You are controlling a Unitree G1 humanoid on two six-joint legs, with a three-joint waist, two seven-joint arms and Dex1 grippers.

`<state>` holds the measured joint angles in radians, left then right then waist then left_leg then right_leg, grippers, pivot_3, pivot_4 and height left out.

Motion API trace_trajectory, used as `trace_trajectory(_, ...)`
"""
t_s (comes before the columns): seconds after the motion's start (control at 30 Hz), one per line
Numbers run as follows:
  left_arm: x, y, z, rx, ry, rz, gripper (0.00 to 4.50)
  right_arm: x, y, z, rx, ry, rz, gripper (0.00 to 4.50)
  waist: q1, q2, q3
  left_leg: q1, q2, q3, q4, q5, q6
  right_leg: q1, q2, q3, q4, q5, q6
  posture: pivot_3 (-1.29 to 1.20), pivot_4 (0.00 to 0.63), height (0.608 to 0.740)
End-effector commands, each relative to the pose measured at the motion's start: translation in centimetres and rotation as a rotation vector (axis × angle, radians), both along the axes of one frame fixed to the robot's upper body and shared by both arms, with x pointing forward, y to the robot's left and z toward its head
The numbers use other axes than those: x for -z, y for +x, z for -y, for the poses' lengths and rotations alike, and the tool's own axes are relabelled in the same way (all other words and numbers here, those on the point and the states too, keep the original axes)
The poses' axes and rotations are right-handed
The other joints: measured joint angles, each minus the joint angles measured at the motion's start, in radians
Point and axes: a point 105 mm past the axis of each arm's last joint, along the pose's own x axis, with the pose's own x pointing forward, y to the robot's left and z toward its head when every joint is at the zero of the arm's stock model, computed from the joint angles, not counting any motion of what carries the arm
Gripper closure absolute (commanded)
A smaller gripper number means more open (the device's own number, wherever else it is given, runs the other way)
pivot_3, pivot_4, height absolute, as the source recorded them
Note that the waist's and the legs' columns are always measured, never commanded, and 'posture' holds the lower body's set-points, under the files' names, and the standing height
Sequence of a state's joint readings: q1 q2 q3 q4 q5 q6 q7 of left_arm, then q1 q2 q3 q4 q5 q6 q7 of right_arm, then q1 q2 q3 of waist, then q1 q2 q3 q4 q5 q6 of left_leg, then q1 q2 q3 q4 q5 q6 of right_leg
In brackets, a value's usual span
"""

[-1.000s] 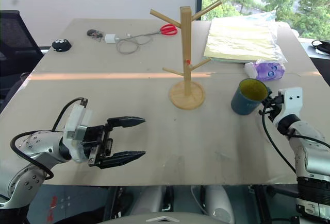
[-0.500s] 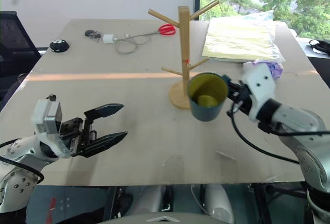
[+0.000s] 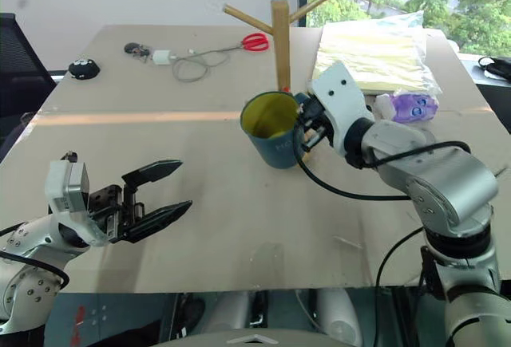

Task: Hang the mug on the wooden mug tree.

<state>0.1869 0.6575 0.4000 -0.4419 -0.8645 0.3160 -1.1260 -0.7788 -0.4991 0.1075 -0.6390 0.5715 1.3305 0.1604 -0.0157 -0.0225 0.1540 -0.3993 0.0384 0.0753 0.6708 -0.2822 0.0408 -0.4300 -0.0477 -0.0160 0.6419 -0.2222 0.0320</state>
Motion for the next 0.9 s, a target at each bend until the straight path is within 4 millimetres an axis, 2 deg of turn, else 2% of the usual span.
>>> trace_trajectory(0.03,-0.6,-0.6,0.2,-0.003,0.010,0.046,0.00,-1.6,0.7,-0.4,0.028,0.016,0.063,4.47,0.000,0.000,0.000,0.000,0.000,0.000,0.000,-0.001,0.001,0.000,0.000,0.000,0.000,0.000,0.000,0.00,0.150,0.740)
trace_trajectory(0.2,-0.6,-0.8,0.5,-0.020,0.010,0.044,0.00,-2.2,0.3,-0.3,0.018,0.023,0.068,4.47,0.003,0.000,0.000,0.000,0.000,0.000,0.000,0.000,0.001,0.000,0.000,-0.001,0.000,0.000,0.000,0.00,0.150,0.740)
trace_trajectory(0.7,-1.0,-0.1,1.0,0.000,0.004,0.035,0.00,-1.6,-2.7,0.4,-0.072,-0.010,0.014,4.47,0.001,0.000,0.000,0.000,0.000,0.000,0.000,-0.001,0.002,0.000,0.000,-0.001,0.001,0.000,0.000,0.00,0.150,0.740)
trace_trajectory(0.9,-0.9,0.0,1.0,0.017,0.007,0.024,0.00,-2.2,-1.8,-0.3,-0.063,-0.007,0.027,4.47,-0.001,0.000,0.000,0.000,0.000,-0.001,0.000,-0.001,0.001,0.000,0.000,-0.001,0.001,0.000,0.000,0.00,0.150,0.740)
